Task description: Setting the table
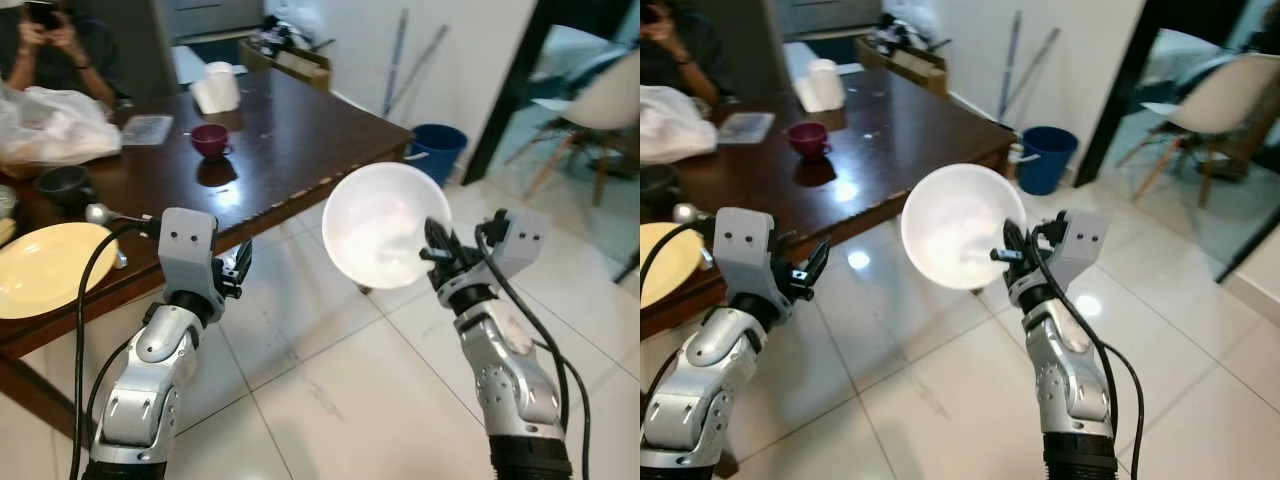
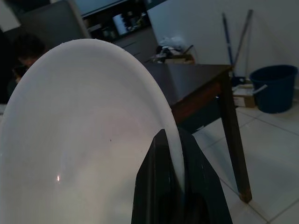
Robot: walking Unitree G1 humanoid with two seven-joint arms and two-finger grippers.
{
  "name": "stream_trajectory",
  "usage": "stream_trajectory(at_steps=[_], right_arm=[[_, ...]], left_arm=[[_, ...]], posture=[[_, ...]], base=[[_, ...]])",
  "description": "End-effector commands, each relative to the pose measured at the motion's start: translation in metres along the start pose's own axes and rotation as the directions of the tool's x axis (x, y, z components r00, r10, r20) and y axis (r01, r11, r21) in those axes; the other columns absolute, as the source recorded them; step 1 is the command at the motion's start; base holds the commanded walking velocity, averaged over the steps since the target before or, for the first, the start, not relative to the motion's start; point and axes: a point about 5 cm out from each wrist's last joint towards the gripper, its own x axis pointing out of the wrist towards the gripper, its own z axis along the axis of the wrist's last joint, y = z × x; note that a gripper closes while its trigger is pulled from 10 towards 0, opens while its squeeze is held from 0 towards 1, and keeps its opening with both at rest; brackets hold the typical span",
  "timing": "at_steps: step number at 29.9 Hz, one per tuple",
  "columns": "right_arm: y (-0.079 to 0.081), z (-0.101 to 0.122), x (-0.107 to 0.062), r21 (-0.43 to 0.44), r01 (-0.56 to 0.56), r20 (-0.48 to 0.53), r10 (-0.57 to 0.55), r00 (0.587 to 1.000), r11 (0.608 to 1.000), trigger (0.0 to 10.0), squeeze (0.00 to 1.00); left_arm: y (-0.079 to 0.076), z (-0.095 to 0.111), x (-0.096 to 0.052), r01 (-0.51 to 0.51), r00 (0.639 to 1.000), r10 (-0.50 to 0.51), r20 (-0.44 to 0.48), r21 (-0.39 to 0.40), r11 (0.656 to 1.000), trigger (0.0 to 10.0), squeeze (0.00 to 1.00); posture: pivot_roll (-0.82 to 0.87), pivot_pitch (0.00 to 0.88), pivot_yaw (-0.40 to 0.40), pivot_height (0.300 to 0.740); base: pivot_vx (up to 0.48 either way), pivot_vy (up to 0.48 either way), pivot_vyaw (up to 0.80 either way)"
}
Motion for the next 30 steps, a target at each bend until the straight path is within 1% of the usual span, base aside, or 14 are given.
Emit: stream_trajectory(at_steps=[1,9,30], right_arm=[[0.0011,-0.0062,0.0004,0.006,-0.013,-0.024,0.013,1.0,1.0,10.0,0.0],[0.0013,-0.0045,0.0052,0.002,-0.028,-0.026,0.028,0.999,1.0,10.0,0.0],[0.0,-0.0051,0.0053,-0.002,-0.033,-0.027,0.033,0.999,0.999,10.0,0.0]], left_arm=[[-0.0003,-0.0001,0.0013,-0.007,1.0,0.007,-0.003,0.0,1.0,10.0,0.0],[-0.0021,0.0002,0.0009,-0.011,1.0,0.011,0.005,-0.007,1.0,10.0,0.0],[-0.006,-0.0003,0.0025,-0.002,1.0,0.002,0.013,-0.016,1.0,10.0,0.0]], posture=[[0.09,0.0,0.081,0.74],[0.1,0.0,0.065,0.74],[0.09,0.0,0.059,0.74]], base=[[0.0,0.0,-0.77],[0.0,0.0,-0.78],[0.0,0.0,-0.78]])
